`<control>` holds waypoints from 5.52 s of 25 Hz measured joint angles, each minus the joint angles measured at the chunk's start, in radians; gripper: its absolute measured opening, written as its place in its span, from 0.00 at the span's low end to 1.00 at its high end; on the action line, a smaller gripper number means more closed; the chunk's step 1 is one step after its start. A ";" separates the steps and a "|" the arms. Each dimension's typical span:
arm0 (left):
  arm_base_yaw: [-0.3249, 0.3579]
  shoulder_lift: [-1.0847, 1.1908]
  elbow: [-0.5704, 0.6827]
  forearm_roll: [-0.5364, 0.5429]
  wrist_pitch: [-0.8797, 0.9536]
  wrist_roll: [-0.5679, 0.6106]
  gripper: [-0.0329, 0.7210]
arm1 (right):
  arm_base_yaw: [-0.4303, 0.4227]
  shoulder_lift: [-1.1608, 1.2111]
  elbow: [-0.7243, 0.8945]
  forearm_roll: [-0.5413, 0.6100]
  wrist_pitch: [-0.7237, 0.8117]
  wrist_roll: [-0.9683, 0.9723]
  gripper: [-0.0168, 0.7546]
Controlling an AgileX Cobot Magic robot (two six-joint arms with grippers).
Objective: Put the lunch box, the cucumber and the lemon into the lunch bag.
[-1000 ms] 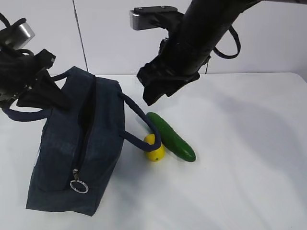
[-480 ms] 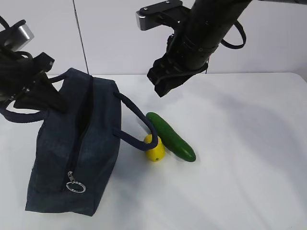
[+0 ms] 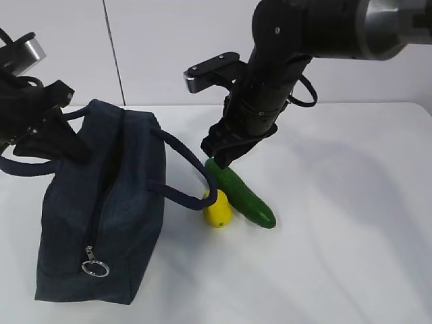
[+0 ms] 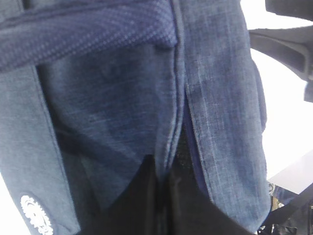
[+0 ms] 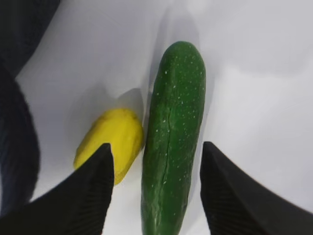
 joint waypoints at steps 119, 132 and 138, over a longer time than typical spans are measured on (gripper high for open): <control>0.001 0.000 0.000 -0.005 -0.004 -0.017 0.04 | -0.116 -0.014 -0.179 0.103 0.071 0.078 0.41; 0.001 0.000 0.000 -0.015 -0.024 -0.017 0.04 | -0.116 -0.211 0.097 0.771 -0.064 -0.260 0.41; 0.001 0.000 0.000 -0.020 -0.030 -0.017 0.04 | -0.112 -0.211 0.141 1.060 -0.083 -0.363 0.41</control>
